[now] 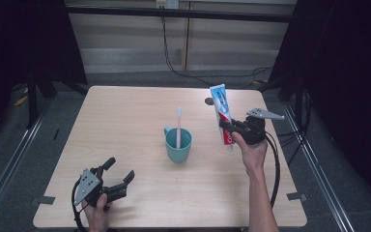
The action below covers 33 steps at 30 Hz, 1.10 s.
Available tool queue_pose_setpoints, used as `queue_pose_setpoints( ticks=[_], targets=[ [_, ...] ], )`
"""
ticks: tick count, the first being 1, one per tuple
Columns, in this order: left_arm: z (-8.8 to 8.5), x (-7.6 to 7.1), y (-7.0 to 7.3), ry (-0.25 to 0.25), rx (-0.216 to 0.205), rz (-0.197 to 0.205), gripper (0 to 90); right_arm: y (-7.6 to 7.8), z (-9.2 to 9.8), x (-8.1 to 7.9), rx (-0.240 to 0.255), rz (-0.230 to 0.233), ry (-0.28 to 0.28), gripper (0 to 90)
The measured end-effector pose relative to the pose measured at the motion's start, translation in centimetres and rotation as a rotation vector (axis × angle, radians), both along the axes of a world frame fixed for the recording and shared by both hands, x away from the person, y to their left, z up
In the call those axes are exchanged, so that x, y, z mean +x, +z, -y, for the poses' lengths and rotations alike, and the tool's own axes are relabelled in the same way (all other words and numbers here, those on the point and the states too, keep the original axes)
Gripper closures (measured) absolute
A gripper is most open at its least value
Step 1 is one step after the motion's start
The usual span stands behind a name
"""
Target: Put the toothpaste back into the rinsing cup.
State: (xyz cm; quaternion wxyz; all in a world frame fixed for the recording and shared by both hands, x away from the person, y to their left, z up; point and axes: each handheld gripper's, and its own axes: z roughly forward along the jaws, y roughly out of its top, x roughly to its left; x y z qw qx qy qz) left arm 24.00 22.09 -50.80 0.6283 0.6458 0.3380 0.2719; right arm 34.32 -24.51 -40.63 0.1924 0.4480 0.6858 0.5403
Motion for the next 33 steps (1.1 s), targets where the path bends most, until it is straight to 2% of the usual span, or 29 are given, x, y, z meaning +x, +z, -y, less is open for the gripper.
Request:
queue_pose_setpoints(
  ticks=[4,11,15,17,20,23,33],
  targets=[
    [0.0,0.0,0.0,0.003,0.002,0.001,15.7,0.3,-0.1,-0.2,0.033,0.033,0.013,72.4],
    [0.0,0.0,0.0,0.003,0.004,0.001,15.7,0.9,-0.3,-0.5,0.045,0.082,0.005,72.4],
    [0.0,0.0,0.0,0.007,-0.004,0.003,15.7,1.2,-0.4,-0.8,0.059,0.132,-0.012,72.5],
    [0.0,0.0,0.0,0.006,-0.003,0.003,15.7,1.4,-0.4,-0.9,0.084,0.153,-0.010,72.5],
    [0.0,0.0,0.0,0.006,-0.006,0.002,15.7,1.7,-0.6,-1.0,0.087,0.177,-0.017,72.5],
    [0.0,0.0,0.0,0.006,-0.002,0.004,15.7,1.9,-0.7,-1.0,0.093,0.189,-0.011,72.5],
    [0.0,0.0,0.0,-0.004,-0.003,0.000,15.7,1.8,-1.7,-0.5,0.095,0.173,0.009,72.4]
  ],
)
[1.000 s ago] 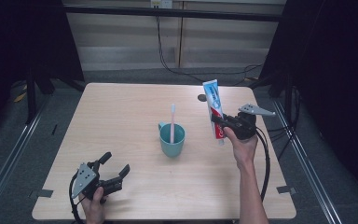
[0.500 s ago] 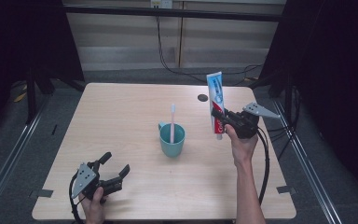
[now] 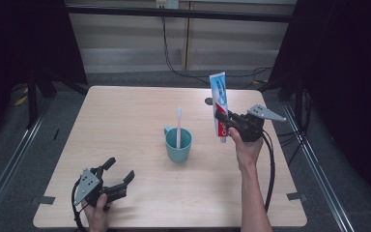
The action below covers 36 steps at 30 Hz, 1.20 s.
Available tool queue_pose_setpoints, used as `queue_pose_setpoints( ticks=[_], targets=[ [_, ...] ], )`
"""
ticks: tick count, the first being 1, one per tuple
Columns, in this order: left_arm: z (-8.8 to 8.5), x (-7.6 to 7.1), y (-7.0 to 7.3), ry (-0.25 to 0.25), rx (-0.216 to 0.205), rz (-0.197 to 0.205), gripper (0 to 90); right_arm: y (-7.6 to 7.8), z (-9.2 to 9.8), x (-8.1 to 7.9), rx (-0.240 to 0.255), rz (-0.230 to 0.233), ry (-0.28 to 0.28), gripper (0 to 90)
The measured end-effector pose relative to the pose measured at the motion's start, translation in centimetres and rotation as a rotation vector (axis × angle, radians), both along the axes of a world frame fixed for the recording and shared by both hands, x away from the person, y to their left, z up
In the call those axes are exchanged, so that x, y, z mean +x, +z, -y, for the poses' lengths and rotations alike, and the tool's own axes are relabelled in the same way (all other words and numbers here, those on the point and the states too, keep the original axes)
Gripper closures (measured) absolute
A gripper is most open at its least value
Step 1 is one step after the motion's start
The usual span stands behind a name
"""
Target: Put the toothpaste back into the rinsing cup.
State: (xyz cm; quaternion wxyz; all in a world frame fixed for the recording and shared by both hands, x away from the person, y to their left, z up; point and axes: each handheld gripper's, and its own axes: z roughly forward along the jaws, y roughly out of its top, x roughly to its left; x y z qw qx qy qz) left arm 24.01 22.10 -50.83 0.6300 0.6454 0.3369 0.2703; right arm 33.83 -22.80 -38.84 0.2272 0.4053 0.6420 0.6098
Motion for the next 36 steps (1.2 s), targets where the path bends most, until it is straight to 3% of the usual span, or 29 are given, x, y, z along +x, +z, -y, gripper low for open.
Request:
queue_pose_setpoints(
  ticks=[7,23,28,36],
  targets=[
    [0.0,0.0,0.0,0.005,-0.002,-0.001,15.7,0.9,-1.4,0.4,-0.015,0.016,0.033,72.2],
    [-0.1,0.0,0.0,0.001,0.000,-0.004,15.7,0.9,-5.4,1.6,-0.006,0.018,0.115,72.3],
    [-0.1,0.0,0.0,-0.005,-0.005,-0.005,15.7,1.3,-6.3,1.8,-0.029,0.021,0.132,72.3],
    [0.0,0.0,0.0,-0.004,-0.009,-0.004,15.7,1.0,-7.3,2.2,-0.019,0.015,0.150,72.2]
  ],
)
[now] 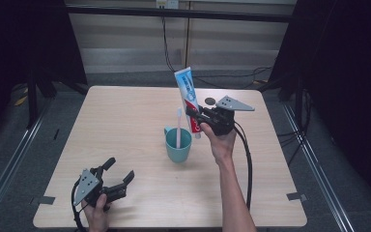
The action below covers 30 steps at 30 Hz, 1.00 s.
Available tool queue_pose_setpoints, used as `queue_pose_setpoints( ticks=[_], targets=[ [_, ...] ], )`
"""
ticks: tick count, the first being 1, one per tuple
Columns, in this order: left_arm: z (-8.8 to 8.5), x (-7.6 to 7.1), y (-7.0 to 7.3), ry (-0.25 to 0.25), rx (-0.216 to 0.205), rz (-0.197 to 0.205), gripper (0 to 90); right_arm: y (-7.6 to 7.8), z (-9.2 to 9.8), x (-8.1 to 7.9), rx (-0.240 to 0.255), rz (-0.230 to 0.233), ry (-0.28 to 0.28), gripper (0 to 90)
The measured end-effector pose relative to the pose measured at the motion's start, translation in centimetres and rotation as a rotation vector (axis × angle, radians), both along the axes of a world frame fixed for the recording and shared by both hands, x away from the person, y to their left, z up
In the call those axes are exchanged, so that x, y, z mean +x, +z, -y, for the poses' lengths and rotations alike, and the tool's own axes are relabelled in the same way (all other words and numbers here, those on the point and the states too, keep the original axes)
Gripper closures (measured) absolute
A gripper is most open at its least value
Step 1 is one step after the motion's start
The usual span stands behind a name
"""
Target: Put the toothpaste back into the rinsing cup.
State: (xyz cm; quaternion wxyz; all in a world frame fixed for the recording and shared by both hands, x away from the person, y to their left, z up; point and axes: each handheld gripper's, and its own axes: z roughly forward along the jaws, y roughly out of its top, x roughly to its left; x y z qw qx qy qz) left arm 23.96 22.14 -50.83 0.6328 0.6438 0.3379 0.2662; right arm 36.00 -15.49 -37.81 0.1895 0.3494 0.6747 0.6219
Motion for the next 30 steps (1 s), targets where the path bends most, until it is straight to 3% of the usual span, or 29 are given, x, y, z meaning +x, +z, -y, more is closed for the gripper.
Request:
queue_pose_setpoints(
  ticks=[11,30],
  targets=[
    [0.0,0.0,0.0,0.000,0.003,0.002,15.7,-1.1,-2.2,0.7,0.002,-0.024,0.040,72.1],
    [0.0,0.0,0.0,-0.003,-0.001,0.003,15.7,-3.3,-4.3,1.0,-0.014,-0.062,0.081,72.3]
  ],
)
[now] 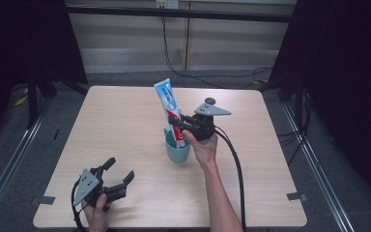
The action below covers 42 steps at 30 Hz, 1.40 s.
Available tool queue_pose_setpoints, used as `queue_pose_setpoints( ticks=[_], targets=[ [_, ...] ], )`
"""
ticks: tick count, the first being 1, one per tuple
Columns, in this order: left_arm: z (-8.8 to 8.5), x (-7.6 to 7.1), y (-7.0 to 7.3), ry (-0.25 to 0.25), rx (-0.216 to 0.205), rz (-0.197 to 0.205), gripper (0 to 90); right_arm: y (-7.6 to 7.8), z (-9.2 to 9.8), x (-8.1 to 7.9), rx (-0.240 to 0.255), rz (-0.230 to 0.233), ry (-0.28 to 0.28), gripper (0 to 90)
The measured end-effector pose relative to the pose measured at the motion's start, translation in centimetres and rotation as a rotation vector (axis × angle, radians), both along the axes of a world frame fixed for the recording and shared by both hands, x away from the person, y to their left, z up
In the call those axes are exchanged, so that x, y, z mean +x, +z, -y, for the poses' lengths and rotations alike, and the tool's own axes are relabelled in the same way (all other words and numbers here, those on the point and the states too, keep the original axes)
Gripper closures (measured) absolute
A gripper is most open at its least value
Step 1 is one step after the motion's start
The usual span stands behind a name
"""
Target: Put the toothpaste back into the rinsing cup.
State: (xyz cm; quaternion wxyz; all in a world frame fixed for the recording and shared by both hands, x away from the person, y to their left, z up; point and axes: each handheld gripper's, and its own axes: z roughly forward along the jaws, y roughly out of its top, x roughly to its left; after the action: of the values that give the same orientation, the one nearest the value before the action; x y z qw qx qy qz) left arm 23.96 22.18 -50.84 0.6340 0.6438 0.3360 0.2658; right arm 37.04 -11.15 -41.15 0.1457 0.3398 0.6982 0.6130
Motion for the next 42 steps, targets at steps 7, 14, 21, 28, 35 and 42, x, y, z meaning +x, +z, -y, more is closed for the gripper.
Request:
queue_pose_setpoints(
  ticks=[7,14,21,28,35,42],
  targets=[
    [0.0,0.0,0.0,-0.001,0.003,0.001,15.7,-1.3,0.3,-0.1,-0.005,-0.027,-0.009,72.2],
    [0.0,0.0,0.0,0.001,0.007,0.005,15.7,-2.4,0.7,-0.1,0.006,-0.048,-0.023,72.0],
    [0.0,0.0,0.0,0.000,0.003,0.002,15.7,-3.0,0.4,-0.1,-0.027,-0.062,-0.012,71.8],
    [0.0,0.0,0.0,-0.001,0.002,0.003,15.7,-3.4,0.1,-0.2,-0.062,-0.071,-0.016,71.5],
    [0.0,0.0,0.0,-0.002,0.002,0.003,15.7,-3.8,0.5,-0.3,-0.060,-0.090,-0.022,71.0],
    [0.0,0.0,0.0,-0.001,0.004,0.004,15.7,-3.6,0.6,-0.4,-0.079,-0.096,-0.011,70.2]
  ],
)
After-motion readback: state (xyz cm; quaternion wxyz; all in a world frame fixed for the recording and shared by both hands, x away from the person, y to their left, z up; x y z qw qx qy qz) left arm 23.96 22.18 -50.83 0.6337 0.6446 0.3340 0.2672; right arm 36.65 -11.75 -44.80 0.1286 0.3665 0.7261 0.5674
